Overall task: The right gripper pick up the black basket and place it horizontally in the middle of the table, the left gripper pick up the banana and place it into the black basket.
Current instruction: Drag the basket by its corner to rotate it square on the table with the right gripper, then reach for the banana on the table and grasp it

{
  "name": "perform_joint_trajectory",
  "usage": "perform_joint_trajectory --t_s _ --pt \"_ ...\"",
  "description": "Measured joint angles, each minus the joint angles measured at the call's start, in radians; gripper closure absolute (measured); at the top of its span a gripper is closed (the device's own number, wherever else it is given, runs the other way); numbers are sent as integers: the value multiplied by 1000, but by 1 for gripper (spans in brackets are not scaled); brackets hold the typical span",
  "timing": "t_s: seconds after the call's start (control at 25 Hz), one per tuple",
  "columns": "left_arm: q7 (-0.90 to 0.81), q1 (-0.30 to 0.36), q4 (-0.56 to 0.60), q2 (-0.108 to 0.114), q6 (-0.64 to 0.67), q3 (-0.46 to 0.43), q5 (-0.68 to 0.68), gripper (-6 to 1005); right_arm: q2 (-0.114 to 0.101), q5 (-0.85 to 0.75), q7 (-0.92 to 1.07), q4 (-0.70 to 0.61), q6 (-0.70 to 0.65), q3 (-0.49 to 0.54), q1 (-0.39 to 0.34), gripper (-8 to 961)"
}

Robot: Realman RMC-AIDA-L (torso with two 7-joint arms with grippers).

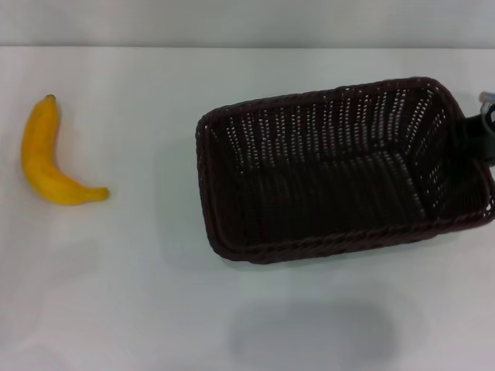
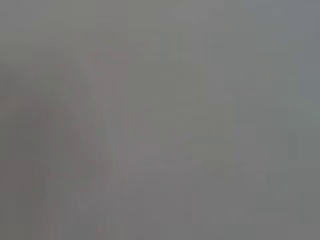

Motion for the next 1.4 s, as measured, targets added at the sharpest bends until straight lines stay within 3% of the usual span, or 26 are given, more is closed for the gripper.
perform_joint_trajectory --t_s 0.28,0.64,0.96,1.0,1.16,1.28,1.4 --pt "4 -33 1 4 18 0 1 137 2 59 69 -83 -7 -90 -46 796" --pt "14 -50 6 7 41 0 1 137 -7 100 37 -16 -4 -117 -29 801" --pt "15 -45 8 8 40 0 1 138 -24 144 4 -19 39 27 -2 807" --pt "15 -43 8 8 37 0 1 138 -37 144 6 -30 55 38 0 794" --pt "14 -39 8 6 31 0 1 138 -53 145 8 -37 65 43 -2 742" --pt "10 -37 8 4 28 0 1 137 -67 146 6 -45 69 45 -9 496" --pt "6 -39 8 5 28 2 1 137 -85 158 -10 -81 71 56 -20 379"
